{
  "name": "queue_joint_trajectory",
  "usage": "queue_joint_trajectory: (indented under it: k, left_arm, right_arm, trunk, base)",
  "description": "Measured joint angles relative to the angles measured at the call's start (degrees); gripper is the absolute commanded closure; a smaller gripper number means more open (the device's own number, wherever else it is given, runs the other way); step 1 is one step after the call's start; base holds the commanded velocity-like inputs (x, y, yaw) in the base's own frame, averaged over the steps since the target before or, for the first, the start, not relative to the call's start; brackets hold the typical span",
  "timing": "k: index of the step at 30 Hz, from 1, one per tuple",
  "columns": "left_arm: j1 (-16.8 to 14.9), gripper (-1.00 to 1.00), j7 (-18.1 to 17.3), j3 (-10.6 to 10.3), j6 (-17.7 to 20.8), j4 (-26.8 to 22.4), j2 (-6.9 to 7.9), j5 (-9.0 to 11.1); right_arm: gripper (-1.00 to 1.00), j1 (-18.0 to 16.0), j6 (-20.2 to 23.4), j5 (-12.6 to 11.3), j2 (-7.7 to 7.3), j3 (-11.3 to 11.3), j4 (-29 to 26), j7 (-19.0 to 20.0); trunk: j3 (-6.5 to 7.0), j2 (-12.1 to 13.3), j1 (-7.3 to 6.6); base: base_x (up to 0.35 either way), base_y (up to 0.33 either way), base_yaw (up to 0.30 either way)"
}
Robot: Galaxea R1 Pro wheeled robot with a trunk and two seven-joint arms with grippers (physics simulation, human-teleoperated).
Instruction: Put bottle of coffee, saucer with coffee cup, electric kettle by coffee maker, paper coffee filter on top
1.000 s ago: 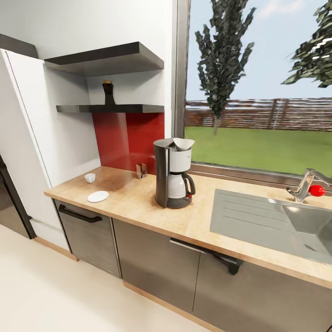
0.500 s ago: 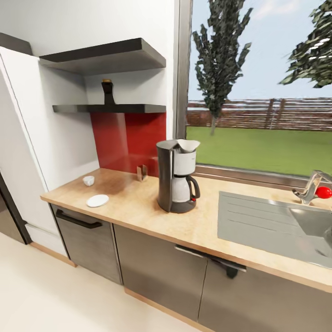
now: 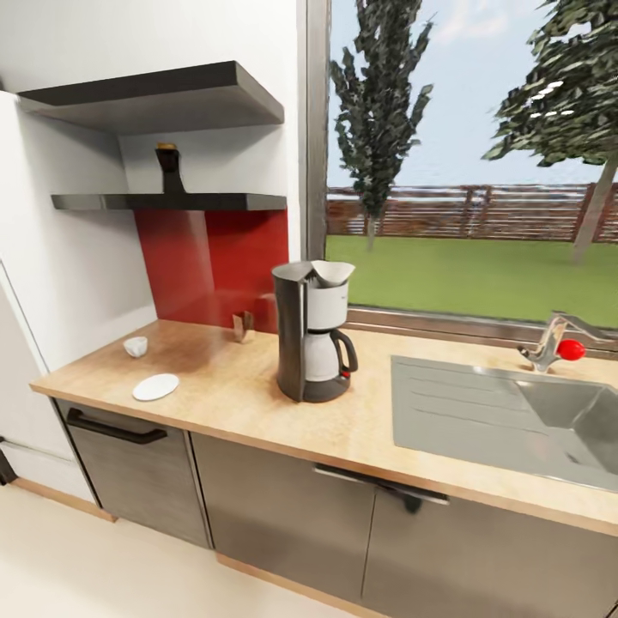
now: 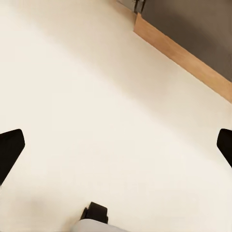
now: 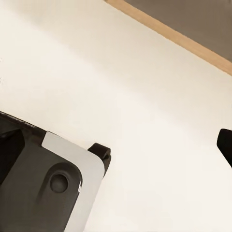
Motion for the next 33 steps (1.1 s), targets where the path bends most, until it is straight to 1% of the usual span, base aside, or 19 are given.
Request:
queue_joint_trajectory:
  k: [9,12,28,33]
  left_arm:
    - [0.0,-1.0,0.0,0.0,0.0,0.0,0.01,0.0]
    - [0.0,-1.0,0.0,0.0,0.0,0.0,0.0,0.0]
    - [0.0,-1.0,0.0,0.1,0.0,0.0,0.0,0.0]
    - [0.0,-1.0,0.0,0.1,0.0,0.1,0.01,0.0]
  right_arm:
    - [-1.0,0.0,-0.1,0.0,0.01,0.0,0.0,0.0]
    - [-1.0,0.0,-0.1,0.0,0.01,0.0,0.0,0.0]
    - [-1.0,0.0,-0.1,0.0,0.01,0.0,0.0,0.0]
    - [-1.0,0.0,-0.1,0.0,0.0,0.0,0.0,0.0]
  trunk:
    - [0.0,0.0,0.0]
    - [0.02,0.0,0.01]
    - [0.44,0.0,0.02]
    - [0.59,0.0,0.02]
  base:
    - [0.139,0.271,-0.017]
    - [0.059,0.302,-0.12]
    - [0.005,0.31,-0.232]
    - [0.0,0.113,-0.235]
